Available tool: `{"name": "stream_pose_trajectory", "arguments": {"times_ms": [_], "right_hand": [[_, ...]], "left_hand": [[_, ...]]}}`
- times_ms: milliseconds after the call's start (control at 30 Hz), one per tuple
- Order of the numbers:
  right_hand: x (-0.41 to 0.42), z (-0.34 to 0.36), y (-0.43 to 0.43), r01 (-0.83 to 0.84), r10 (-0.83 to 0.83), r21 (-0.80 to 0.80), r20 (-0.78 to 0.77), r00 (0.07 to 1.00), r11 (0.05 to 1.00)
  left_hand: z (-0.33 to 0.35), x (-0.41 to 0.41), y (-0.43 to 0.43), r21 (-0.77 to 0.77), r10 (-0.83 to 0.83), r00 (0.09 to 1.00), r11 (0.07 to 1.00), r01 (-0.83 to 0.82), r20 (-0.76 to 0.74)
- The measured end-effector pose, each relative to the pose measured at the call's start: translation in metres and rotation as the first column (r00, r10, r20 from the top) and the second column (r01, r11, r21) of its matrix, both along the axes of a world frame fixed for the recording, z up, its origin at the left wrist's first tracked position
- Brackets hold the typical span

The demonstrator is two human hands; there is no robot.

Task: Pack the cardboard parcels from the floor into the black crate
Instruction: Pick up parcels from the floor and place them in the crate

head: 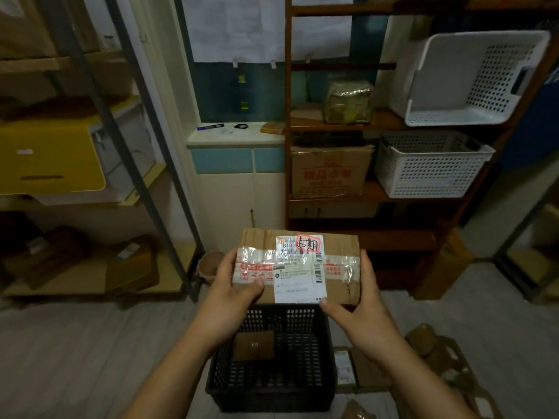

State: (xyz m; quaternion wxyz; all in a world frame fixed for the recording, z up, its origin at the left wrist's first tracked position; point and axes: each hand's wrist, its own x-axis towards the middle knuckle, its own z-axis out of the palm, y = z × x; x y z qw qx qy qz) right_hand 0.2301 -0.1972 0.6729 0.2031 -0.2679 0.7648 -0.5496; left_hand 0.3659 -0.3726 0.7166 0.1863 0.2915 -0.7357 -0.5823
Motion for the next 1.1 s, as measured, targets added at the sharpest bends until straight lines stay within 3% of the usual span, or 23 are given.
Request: {"name": "stream_pose_trajectory", "arguments": {"times_ms": [400,567,700,800,967,1100], "right_hand": [[-0.112,-0.053,-0.09,-0.019,0.01,0.114,0.082,0.997,0.993],[-0.146,-0.102,-0.116,0.006,-0.016,0.235,0.039,0.999,0.972],[-0.162,-0.177,-0.129,-0.017,-0.021,0.345,0.108,0.994,0.938],[-0.169,-0.261,-0.143,-0.046,-0.019,0.396,0.158,0.987,0.917],[-0.183,-0.431,-0.171,-0.098,0.009,0.525,0.169,0.986,0.846],[-0.2,-0.556,-0.189,-0.149,0.034,0.611,0.195,0.98,0.778]], "left_hand": [[-0.051,-0.112,-0.091,-0.096,-0.147,0.98,0.982,0.16,0.132],[-0.106,-0.16,-0.121,-0.137,-0.235,0.949,0.954,0.266,0.211],[-0.193,-0.186,-0.141,-0.054,-0.271,0.925,0.954,0.295,0.268],[-0.29,-0.194,-0.162,0.002,-0.33,0.859,0.934,0.358,0.392],[-0.48,-0.201,-0.19,-0.063,-0.316,0.737,0.898,0.436,0.598],[-0.602,-0.212,-0.191,-0.156,-0.256,0.578,0.808,0.568,0.775]]}}
